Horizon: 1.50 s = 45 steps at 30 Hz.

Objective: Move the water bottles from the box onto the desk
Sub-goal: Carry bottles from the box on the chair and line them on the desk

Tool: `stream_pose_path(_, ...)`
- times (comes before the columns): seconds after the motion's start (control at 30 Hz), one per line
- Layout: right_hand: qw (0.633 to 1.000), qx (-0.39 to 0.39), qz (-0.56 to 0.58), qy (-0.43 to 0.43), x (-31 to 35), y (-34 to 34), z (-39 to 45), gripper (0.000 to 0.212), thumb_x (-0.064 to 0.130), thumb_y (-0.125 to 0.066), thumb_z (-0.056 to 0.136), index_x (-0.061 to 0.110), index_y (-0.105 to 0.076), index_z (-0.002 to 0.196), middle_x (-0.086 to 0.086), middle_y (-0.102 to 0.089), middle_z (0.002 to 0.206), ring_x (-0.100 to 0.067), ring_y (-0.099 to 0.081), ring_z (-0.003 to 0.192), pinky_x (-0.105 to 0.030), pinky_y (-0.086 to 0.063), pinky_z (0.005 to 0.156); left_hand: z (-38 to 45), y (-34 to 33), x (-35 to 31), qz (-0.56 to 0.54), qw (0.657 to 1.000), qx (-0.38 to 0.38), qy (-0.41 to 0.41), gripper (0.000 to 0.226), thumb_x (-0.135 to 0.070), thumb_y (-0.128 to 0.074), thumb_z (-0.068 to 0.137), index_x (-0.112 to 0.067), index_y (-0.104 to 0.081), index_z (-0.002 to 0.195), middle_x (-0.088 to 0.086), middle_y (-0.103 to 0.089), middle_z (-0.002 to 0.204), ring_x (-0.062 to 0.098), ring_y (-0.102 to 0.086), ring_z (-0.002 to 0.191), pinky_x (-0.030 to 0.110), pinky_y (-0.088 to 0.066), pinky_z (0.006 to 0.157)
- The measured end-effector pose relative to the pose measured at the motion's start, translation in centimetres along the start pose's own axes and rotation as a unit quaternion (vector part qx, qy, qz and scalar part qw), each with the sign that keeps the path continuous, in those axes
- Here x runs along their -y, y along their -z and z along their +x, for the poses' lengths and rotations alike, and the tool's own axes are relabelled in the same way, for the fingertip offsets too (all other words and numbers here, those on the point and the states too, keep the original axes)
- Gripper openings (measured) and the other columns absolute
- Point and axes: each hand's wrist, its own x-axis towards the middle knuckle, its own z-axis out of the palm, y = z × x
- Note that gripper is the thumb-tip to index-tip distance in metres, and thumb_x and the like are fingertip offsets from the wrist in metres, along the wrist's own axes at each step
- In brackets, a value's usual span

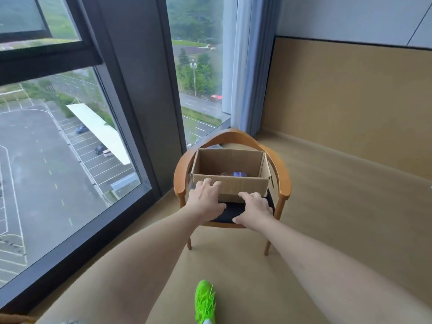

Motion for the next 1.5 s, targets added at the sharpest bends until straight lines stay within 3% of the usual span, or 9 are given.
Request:
stream_pose_path(0.33, 0.998, -0.028, 0.007, -0.054, 4.1, 3.7, 18.2, 0.085, 0.049, -0.079, 0.081, 0.036, -0.035, 0.153, -0.003, -0.044, 0.146, -0.027, -0.044, 0.130, -0.043, -0.045, 0.101, 19.5, 2.4, 5.5, -0.017, 0.999, 0.038, -0.021, 0.067, -0.047, -0.066, 0.086, -0.025, -0.045, 0.146, 0.007, -0.049, 0.137, 0.030, -0.045, 0.127, 0.045, -0.049, 0.099)
stream_pose_path(0.73, 0.991, 0.063, 0.013, -0.116, 1.9, 1.2, 33.4, 0.085, 0.045, -0.080, 0.083, 0.032, -0.035, 0.154, -0.005, -0.040, 0.152, -0.030, -0.038, 0.138, -0.051, -0.042, 0.111, 32.5, -4.3, 10.8, -0.046, 0.990, 0.132, 0.031, 0.058, -0.042, -0.069, 0.088, -0.025, -0.049, 0.140, 0.005, -0.049, 0.135, 0.027, -0.048, 0.122, 0.041, -0.052, 0.091)
stream_pose_path(0.9, 0.984, 0.120, 0.003, -0.129, -0.4, -0.7, 41.0, 0.085, 0.042, -0.080, 0.083, 0.032, -0.035, 0.154, -0.005, -0.040, 0.152, -0.030, -0.040, 0.138, -0.047, -0.043, 0.108, 38.0, -8.6, 12.5, -0.041, 0.980, 0.178, 0.080, 0.062, -0.042, -0.069, 0.091, -0.026, -0.046, 0.145, 0.006, -0.048, 0.141, 0.029, -0.047, 0.128, 0.044, -0.051, 0.099)
stream_pose_path(1.17, 0.956, 0.241, -0.010, -0.168, -4.7, -5.4, 48.2, 0.084, 0.040, -0.080, 0.081, 0.032, -0.038, 0.153, -0.007, -0.044, 0.148, -0.032, -0.043, 0.135, -0.045, -0.041, 0.104, 43.4, -15.3, 13.4, -0.023, 0.946, 0.301, 0.120, 0.066, -0.042, -0.070, 0.090, -0.023, -0.043, 0.148, 0.008, -0.044, 0.146, 0.031, -0.041, 0.134, 0.047, -0.047, 0.103)
stream_pose_path(1.4, 0.928, 0.339, -0.060, -0.142, -7.3, -10.7, 50.5, 0.078, 0.034, -0.081, 0.080, 0.025, -0.044, 0.149, -0.014, -0.042, 0.146, -0.037, -0.039, 0.136, -0.050, -0.038, 0.111, 43.2, -21.7, 12.3, 0.019, 0.912, 0.402, 0.079, 0.058, -0.034, -0.070, 0.082, -0.016, -0.051, 0.134, 0.013, -0.046, 0.135, 0.036, -0.042, 0.130, 0.049, -0.043, 0.103)
stream_pose_path(1.5, 0.925, 0.347, -0.107, -0.114, -8.5, -12.8, 50.9, 0.063, 0.027, -0.074, 0.082, 0.022, -0.048, 0.140, -0.015, -0.042, 0.142, -0.037, -0.035, 0.133, -0.053, -0.035, 0.110, 43.5, -24.0, 11.8, 0.027, 0.897, 0.440, 0.043, 0.058, -0.028, -0.070, 0.077, -0.017, -0.052, 0.132, 0.013, -0.046, 0.135, 0.037, -0.042, 0.130, 0.050, -0.042, 0.102)
